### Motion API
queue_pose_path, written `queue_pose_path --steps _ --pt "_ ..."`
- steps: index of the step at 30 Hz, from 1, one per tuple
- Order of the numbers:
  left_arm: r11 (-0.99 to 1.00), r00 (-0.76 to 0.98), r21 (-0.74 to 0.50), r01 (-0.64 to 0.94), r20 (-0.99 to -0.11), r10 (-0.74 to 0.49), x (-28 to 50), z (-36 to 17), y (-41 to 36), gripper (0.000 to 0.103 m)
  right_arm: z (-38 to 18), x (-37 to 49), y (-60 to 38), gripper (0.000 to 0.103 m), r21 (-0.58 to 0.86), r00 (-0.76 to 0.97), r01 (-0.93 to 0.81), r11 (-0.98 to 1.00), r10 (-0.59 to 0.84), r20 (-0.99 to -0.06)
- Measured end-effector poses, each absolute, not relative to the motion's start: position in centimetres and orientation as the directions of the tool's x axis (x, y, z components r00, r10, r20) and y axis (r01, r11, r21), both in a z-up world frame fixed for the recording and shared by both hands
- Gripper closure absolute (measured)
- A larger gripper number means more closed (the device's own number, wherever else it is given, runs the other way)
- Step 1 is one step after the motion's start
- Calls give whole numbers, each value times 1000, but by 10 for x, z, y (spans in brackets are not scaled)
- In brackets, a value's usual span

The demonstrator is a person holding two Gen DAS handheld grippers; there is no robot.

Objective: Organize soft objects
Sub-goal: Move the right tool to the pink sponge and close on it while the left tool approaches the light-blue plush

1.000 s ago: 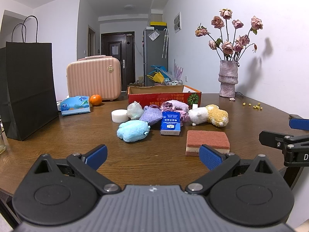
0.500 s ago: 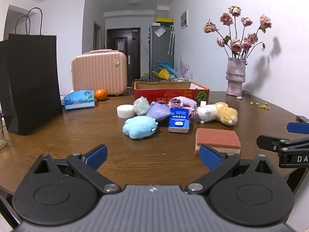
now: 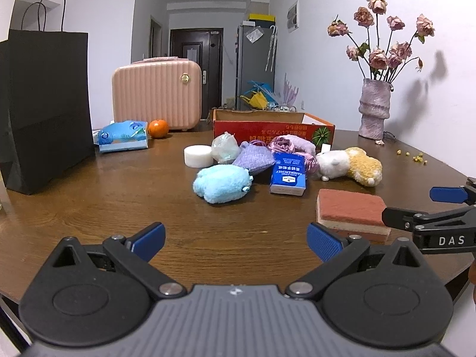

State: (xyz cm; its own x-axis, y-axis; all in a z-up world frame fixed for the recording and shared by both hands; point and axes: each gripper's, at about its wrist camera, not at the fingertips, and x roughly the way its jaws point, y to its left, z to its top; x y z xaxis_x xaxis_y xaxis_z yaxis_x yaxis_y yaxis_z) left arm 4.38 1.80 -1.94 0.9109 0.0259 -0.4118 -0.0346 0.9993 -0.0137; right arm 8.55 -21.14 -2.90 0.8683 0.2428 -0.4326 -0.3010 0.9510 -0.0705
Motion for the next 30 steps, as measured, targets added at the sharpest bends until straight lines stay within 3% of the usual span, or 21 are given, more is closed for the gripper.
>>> queue_pose_path --steps 20,30 --pt "999 881 -16 -35 -473 23 96 -25 29 0 -50 165 -191 0 -159 775 -439 884 283 -565" --pt "999 866 -6 -45 -499 35 116 -27 33 0 -52 204 -182 0 -90 690 -535 840 372 -621"
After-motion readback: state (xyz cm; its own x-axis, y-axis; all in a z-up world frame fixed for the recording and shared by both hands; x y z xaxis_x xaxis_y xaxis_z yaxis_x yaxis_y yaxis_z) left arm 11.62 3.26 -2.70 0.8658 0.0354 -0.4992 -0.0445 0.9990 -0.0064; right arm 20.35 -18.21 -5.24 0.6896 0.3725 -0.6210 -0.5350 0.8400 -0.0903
